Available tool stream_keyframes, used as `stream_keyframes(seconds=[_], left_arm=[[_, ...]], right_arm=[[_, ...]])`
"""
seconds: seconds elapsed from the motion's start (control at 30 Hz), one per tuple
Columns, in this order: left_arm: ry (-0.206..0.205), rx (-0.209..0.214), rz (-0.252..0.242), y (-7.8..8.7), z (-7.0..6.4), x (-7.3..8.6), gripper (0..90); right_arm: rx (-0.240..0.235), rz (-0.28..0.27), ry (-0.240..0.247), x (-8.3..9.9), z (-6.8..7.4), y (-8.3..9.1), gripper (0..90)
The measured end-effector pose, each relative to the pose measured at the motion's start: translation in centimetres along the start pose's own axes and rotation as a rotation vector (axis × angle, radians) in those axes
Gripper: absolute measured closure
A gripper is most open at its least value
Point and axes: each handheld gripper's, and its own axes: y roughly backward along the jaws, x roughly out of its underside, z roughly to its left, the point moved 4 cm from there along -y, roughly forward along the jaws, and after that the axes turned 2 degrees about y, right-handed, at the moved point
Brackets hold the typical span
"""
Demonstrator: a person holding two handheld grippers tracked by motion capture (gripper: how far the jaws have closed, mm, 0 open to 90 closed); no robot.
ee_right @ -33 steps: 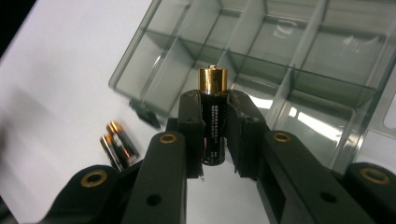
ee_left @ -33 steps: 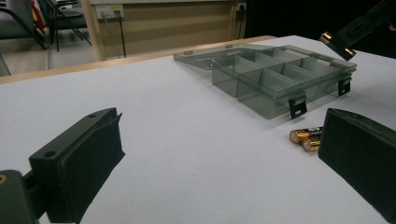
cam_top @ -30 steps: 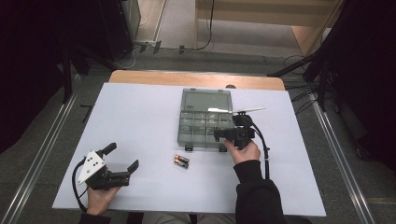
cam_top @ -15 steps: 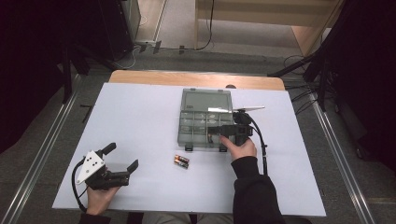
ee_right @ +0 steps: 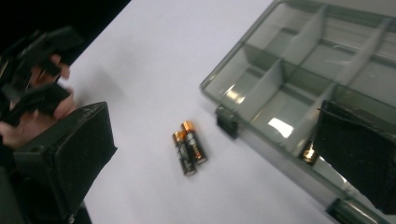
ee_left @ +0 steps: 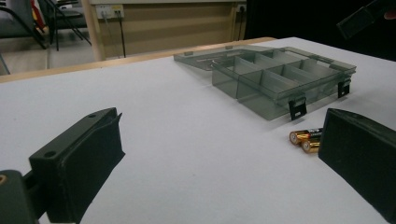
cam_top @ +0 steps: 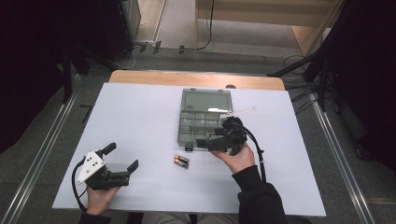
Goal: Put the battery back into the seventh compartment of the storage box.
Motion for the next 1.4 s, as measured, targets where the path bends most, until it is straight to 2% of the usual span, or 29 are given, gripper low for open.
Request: stream_keyframes(seconds=[0.07,0.13,0.23,0.33,0.47,0.53,0.57,0.63,0.73,0.77,0.97,1.0,1.17,1.2,1.23,1.3,1.4], left_arm=[[0.001,0.000,0.000,0.0,0.0,0.0,0.0],[-0.001,0.000,0.001,0.0,0.0,0.0,0.0],[-0.002,0.000,0.001,0.0,0.0,0.0,0.0],[-0.001,0.001,-0.004,0.0,0.0,0.0,0.0],[0.001,0.001,-0.006,0.0,0.0,0.0,0.0],[0.001,0.001,-0.006,0.0,0.0,0.0,0.0],[0.002,0.001,-0.006,0.0,0.1,0.0,0.0],[0.000,0.002,-0.006,0.1,0.1,0.0,0.0],[0.002,0.008,-0.009,0.1,0.0,-0.1,0.0],[0.000,0.011,-0.009,0.1,0.0,-0.1,0.0],[-0.003,0.013,-0.007,0.0,0.0,0.0,0.0],[-0.003,0.013,-0.007,0.0,0.0,-0.1,0.0],[-0.001,0.014,-0.012,0.1,0.0,-0.1,0.0],[-0.001,0.014,-0.012,0.1,0.1,-0.1,0.0],[-0.002,0.014,-0.012,0.1,0.1,-0.1,0.0],[-0.001,0.015,-0.012,0.1,0.1,-0.1,0.0],[0.000,0.016,-0.012,0.0,0.1,-0.1,0.0]], right_arm=[[-0.030,0.048,0.049,0.0,0.8,-0.5,0.0],[-0.046,0.071,0.085,0.1,1.6,-0.8,0.0],[-0.045,0.099,0.166,0.1,3.1,-1.5,0.0],[-0.016,0.132,0.254,0.2,4.4,-2.2,0.0],[0.077,0.238,0.349,0.6,5.5,-3.7,0.8],[0.100,0.294,0.413,1.1,6.1,-4.8,1.5],[0.100,0.294,0.413,1.1,6.1,-4.8,1.5],[0.115,0.320,0.465,1.4,6.5,-5.6,2.0],[0.114,0.335,0.488,1.5,6.8,-6.0,2.1],[0.135,0.346,0.530,1.8,7.0,-6.4,2.2],[0.142,0.393,0.565,2.3,7.3,-7.5,5.0],[0.140,0.419,0.575,2.5,7.5,-8.1,8.0],[0.145,0.463,0.614,2.7,7.9,-9.3,14.2],[0.156,0.492,0.610,2.9,8.2,-9.7,16.4],[0.156,0.492,0.610,2.9,8.2,-9.7,16.4],[0.166,0.510,0.620,3.0,8.4,-10.2,24.0],[0.220,0.527,0.617,3.1,8.3,-10.7,33.5]])
